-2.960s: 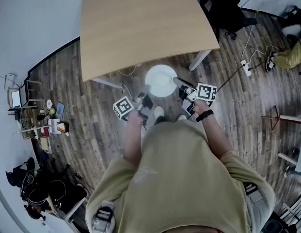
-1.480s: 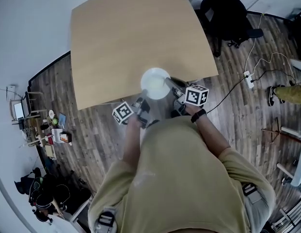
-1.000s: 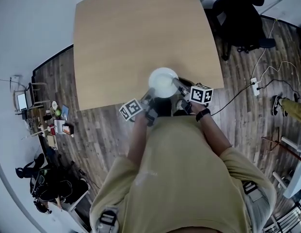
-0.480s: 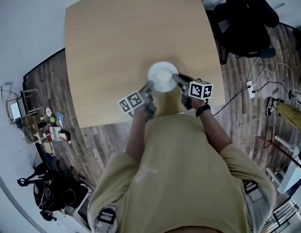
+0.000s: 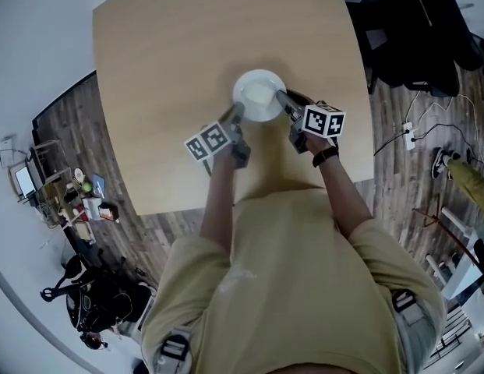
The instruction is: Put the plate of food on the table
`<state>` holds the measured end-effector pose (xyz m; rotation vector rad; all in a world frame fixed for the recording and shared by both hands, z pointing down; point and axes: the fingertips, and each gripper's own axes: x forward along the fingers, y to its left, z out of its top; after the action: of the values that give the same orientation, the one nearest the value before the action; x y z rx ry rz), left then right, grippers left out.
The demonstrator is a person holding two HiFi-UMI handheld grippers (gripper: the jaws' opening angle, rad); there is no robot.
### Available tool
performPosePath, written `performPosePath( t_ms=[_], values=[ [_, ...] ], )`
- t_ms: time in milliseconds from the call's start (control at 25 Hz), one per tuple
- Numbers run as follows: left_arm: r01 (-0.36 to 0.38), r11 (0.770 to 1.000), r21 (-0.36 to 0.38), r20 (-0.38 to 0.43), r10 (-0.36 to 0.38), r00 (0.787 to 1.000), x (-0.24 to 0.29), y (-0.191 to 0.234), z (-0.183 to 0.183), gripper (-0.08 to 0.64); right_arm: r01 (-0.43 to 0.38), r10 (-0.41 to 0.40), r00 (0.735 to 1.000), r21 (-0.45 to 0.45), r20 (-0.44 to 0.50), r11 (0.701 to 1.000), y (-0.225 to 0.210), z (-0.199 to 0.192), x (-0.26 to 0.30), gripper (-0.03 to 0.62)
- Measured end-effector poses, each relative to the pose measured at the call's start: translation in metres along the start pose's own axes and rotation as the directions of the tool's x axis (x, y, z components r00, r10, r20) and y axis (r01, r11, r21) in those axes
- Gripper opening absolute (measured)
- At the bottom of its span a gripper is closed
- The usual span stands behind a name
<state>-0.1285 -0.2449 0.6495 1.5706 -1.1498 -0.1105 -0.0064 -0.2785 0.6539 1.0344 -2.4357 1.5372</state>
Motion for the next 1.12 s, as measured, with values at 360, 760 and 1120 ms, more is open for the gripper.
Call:
performPosePath(
  t_ms=[360,760,1120],
  values=[
    [-0.045,0.998,0.044,0.018,0.044,0.999,0.044,0.029,0.058,0.041,0.079,-0.082,0.996,-0.092,-0.036,0.993,-0.016,0.033,0.064,0.072],
    [-0.138,0.987,0.078,-0.019,0.140,0.990,0.067,0.060,0.068,0.057,0.152,-0.168,0.976,-0.124,-0.138,0.981,-0.036,0.031,0.099,0.079],
    [-0.204,0.969,0.138,-0.051,0.212,0.976,0.067,0.064,0.059,0.143,0.270,-0.301,0.946,-0.221,-0.118,0.937,-0.045,0.032,0.101,0.107]
  ],
)
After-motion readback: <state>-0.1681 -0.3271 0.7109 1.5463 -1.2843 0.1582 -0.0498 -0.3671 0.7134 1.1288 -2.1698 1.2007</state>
